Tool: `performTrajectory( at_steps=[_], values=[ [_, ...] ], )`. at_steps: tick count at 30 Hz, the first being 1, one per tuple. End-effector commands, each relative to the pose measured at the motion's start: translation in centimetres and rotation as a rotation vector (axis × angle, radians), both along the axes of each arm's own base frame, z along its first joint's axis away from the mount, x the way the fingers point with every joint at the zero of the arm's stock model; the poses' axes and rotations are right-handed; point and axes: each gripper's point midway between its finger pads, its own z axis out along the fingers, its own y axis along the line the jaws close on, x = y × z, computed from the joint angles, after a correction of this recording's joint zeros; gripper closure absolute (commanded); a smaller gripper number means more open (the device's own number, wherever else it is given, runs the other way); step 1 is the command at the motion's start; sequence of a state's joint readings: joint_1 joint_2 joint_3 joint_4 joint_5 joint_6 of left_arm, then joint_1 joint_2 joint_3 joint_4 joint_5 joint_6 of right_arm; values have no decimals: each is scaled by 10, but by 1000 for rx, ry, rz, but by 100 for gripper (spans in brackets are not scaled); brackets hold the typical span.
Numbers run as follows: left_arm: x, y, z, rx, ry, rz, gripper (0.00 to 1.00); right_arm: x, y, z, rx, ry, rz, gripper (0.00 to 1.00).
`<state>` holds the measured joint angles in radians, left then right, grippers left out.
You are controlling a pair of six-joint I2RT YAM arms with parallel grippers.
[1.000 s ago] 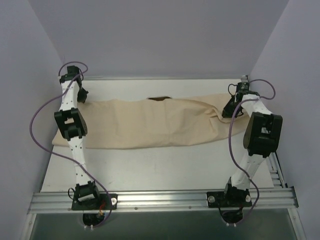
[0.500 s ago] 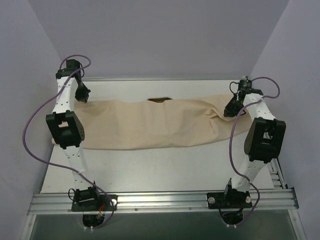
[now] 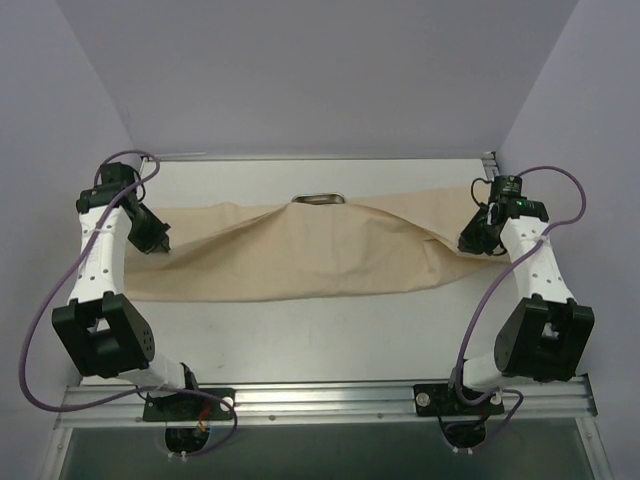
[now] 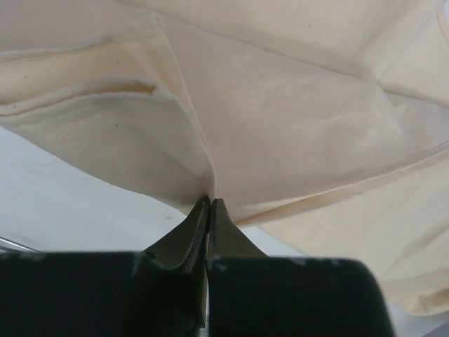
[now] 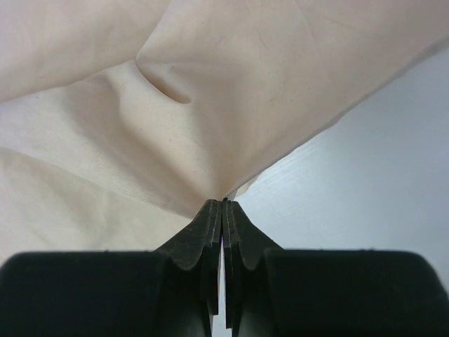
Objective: Open and lay out the surgical kit
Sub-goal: Open the surgical kit at the center of the board.
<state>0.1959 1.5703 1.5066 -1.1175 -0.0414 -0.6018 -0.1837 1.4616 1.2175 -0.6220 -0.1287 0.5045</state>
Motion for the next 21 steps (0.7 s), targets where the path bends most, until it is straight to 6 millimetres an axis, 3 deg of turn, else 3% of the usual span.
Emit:
performTrajectory(
  at_steps=[1, 4, 6, 9, 11, 15, 16, 17, 21],
  values=[
    [-18, 2, 0, -43, -13, 7, 98, -40, -1, -4, -23, 95, 6, 100],
    [-35, 6, -8, -56, 5, 2, 98, -56, 4, -11, -10, 111, 8, 100],
    [-31, 8, -9, -62, -31, -20, 98, -52, 5, -12, -10, 92, 21, 100],
    [-18, 13, -7, -59, -56, -22, 98, -38, 6, -11, -12, 87, 42, 100],
    [-1, 17, -5, -60, -79, -33, 98, -24, 3, -2, -20, 53, 43, 100],
    [30, 26, -4, -58, -85, -39, 98, -2, -4, -7, -37, 59, 49, 100],
    [37, 28, -13, -66, -64, -40, 98, 2, -6, -7, -43, 59, 45, 100],
    [43, 30, -7, -60, -76, -41, 98, 8, -8, -3, -48, 52, 43, 100],
    [52, 37, -23, -51, -56, -37, 98, 16, -13, -10, -58, 64, 32, 100]
  ],
)
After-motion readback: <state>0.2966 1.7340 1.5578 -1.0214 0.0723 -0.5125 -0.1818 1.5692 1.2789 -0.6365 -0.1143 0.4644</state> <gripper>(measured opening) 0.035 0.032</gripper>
